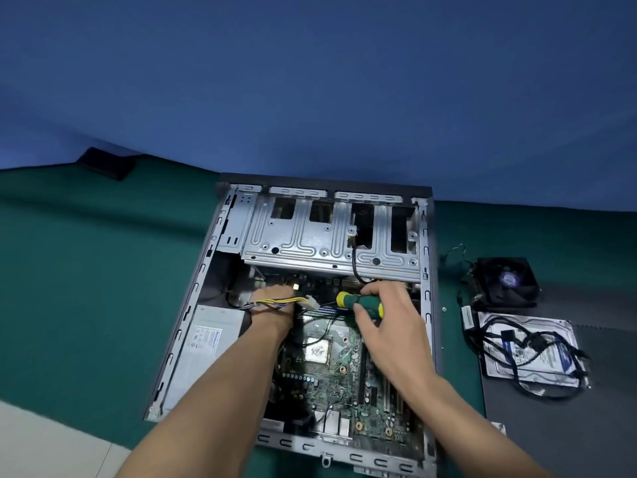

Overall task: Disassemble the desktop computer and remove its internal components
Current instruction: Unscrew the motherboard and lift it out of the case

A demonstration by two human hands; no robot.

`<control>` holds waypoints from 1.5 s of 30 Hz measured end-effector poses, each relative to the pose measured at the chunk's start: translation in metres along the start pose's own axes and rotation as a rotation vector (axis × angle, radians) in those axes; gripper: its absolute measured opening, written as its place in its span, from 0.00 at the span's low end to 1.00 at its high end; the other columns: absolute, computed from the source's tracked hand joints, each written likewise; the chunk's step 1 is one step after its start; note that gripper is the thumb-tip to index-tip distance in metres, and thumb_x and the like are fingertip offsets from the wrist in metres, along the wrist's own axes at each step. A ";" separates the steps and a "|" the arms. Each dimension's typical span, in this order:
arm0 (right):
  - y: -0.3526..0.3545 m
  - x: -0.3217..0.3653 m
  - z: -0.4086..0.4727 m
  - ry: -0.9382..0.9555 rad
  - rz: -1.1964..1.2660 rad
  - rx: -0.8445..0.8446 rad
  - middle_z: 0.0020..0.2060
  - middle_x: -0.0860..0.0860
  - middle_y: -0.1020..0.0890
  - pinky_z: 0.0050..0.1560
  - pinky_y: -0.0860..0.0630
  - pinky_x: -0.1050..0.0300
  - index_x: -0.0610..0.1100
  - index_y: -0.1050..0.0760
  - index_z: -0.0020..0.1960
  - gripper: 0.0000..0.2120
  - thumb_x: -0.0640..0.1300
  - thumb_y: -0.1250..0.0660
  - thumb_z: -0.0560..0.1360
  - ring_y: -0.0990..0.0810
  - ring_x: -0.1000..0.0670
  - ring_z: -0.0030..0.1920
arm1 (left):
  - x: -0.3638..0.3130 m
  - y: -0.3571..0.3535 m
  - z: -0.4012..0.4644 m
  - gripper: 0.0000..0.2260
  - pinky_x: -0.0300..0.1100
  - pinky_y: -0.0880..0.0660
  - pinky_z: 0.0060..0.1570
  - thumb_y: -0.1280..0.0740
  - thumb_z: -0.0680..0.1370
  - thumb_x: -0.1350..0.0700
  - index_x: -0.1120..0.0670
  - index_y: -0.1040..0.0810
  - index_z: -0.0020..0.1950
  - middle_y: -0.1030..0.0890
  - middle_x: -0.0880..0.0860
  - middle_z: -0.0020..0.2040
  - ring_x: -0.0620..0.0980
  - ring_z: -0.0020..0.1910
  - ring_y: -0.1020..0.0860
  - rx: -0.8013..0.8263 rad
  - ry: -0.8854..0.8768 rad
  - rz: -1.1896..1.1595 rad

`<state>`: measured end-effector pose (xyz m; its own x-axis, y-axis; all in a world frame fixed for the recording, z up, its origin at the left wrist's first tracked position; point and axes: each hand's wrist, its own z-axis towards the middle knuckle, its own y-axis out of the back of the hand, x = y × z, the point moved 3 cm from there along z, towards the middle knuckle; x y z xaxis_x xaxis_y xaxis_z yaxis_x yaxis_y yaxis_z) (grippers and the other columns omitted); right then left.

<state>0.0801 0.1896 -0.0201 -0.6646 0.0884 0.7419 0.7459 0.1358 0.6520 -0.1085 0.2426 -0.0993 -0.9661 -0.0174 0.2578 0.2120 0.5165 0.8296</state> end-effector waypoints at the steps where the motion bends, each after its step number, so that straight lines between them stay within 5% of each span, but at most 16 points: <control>1: -0.001 -0.002 -0.001 0.003 -0.024 0.012 0.50 0.60 0.31 0.35 0.33 0.67 0.53 0.30 0.54 0.07 0.50 0.37 0.77 0.27 0.59 0.39 | 0.000 -0.002 0.000 0.12 0.42 0.27 0.49 0.44 0.80 0.59 0.53 0.23 0.58 0.20 0.53 0.57 0.51 0.56 0.22 -0.006 0.006 -0.008; 11: -0.005 -0.004 0.000 0.006 -0.131 0.081 0.50 0.57 0.32 0.34 0.32 0.58 0.51 0.33 0.53 0.05 0.48 0.39 0.78 0.28 0.57 0.35 | -0.007 -0.011 -0.008 0.11 0.41 0.27 0.46 0.43 0.78 0.62 0.53 0.24 0.55 0.19 0.53 0.54 0.51 0.53 0.21 -0.073 0.043 0.053; 34: -0.013 -0.007 -0.004 0.046 -0.251 0.080 0.50 0.56 0.34 0.28 0.38 0.63 0.47 0.31 0.56 0.07 0.47 0.42 0.79 0.29 0.58 0.32 | -0.004 -0.011 -0.011 0.09 0.41 0.29 0.41 0.35 0.74 0.63 0.54 0.23 0.52 0.18 0.54 0.52 0.52 0.51 0.20 -0.095 -0.003 0.057; 45: -0.013 -0.007 -0.006 0.056 -0.282 0.077 0.49 0.55 0.34 0.28 0.39 0.66 0.47 0.31 0.56 0.08 0.48 0.42 0.79 0.29 0.57 0.32 | -0.001 -0.010 -0.004 0.12 0.45 0.26 0.53 0.43 0.79 0.61 0.56 0.25 0.59 0.21 0.55 0.58 0.54 0.57 0.22 -0.052 -0.049 0.037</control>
<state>0.0747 0.1814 -0.0329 -0.8399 -0.0176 0.5424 0.5257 0.2221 0.8212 -0.1091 0.2336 -0.1057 -0.9632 0.0438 0.2653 0.2541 0.4711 0.8447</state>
